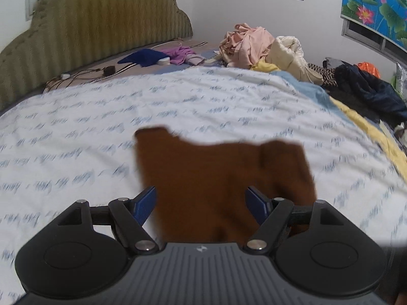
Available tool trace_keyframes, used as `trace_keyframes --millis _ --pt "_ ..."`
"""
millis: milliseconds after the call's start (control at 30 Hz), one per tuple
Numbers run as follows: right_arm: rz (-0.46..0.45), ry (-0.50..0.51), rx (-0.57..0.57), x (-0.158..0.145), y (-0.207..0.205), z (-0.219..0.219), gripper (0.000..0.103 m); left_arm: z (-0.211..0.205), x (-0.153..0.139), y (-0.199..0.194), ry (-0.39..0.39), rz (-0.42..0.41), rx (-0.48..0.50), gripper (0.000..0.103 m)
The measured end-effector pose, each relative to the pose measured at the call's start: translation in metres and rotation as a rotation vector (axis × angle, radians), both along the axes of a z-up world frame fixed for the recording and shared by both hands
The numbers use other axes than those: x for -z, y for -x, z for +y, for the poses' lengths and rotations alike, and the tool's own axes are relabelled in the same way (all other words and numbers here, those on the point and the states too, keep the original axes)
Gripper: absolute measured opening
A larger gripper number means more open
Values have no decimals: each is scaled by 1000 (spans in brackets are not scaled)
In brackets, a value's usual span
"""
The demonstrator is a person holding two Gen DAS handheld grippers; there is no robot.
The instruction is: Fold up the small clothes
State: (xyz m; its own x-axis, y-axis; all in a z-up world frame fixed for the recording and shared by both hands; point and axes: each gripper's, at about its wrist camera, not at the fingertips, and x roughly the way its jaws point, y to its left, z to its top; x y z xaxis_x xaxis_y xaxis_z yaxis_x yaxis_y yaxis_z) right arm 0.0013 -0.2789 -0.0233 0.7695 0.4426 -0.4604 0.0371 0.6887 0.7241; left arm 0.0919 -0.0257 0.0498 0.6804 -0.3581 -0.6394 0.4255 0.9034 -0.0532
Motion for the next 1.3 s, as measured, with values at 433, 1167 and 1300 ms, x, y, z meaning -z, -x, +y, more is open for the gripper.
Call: trace_keyframes --millis 433,1167,1300 --pt "62 -164 11 6 -11 -17 45 36 45 93 -172 -77 178 77" --pt "114 -243 18 20 9 -22 21 76 48 90 -136 -66 -16 78" --pt "107 -200 14 16 13 -27 26 77 26 99 -59 -99 13 78"
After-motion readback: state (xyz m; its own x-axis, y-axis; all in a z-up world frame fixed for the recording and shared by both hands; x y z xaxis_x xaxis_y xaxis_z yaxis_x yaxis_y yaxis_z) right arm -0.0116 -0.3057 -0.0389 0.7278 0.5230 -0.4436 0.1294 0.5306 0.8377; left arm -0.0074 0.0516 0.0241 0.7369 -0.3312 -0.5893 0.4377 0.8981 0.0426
